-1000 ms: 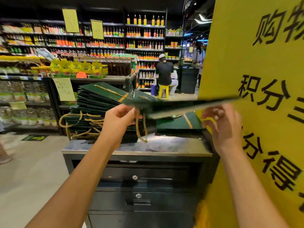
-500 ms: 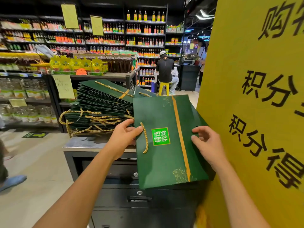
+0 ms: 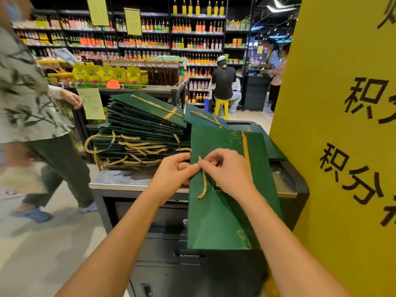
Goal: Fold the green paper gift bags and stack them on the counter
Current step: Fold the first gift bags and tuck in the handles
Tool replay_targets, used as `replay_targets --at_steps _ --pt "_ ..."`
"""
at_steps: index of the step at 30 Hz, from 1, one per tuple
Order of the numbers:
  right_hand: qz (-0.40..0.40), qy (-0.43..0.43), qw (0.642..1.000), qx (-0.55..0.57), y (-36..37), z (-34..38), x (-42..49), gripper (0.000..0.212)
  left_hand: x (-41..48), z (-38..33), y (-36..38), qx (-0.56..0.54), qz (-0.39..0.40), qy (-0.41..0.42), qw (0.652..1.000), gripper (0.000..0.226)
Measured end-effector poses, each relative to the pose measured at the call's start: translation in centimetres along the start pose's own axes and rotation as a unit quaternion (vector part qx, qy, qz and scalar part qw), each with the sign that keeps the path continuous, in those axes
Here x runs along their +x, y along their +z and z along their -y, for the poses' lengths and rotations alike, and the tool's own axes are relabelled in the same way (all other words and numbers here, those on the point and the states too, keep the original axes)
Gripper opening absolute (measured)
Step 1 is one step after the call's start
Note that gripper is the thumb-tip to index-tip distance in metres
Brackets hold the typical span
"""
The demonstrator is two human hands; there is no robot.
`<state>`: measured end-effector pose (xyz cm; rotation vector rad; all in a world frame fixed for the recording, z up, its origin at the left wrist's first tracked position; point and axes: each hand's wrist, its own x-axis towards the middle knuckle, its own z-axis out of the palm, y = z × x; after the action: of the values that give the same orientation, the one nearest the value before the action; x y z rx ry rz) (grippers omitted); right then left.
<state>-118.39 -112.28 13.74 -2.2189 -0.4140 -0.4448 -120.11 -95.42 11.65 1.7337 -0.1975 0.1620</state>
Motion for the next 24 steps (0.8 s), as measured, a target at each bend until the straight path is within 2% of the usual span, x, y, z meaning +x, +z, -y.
replay_targets --at_steps 4,9,15,18,21,24 --pt "0.024 0.028 0.999 0.021 0.5 0.8 0.7 0.026 0.0 0.0 -1.3 -0.031 0.051 -0.014 0.998 0.029" --pt "0.03 0.051 0.998 -0.005 0.3 1.1 1.6 0.02 0.3 0.1 -1.2 -0.056 0.075 -0.004 0.996 0.035" --pt "0.039 0.038 0.998 -0.022 0.3 1.1 1.8 0.02 0.3 0.3 -1.3 -0.064 0.069 -0.007 0.996 0.034" --pt "0.073 0.035 0.997 -0.013 0.3 0.8 1.5 0.021 0.1 0.5 -1.1 -0.049 0.032 -0.016 0.998 0.027" --pt "0.045 0.052 0.996 0.052 0.1 0.0 0.9 0.023 0.1 0.6 -0.8 -0.033 0.002 -0.019 0.999 0.022" --pt "0.008 0.106 0.97 0.219 -0.9 -1.5 0.7 0.025 -0.1 0.2 -0.6 -0.044 -0.006 -0.021 0.999 0.025"
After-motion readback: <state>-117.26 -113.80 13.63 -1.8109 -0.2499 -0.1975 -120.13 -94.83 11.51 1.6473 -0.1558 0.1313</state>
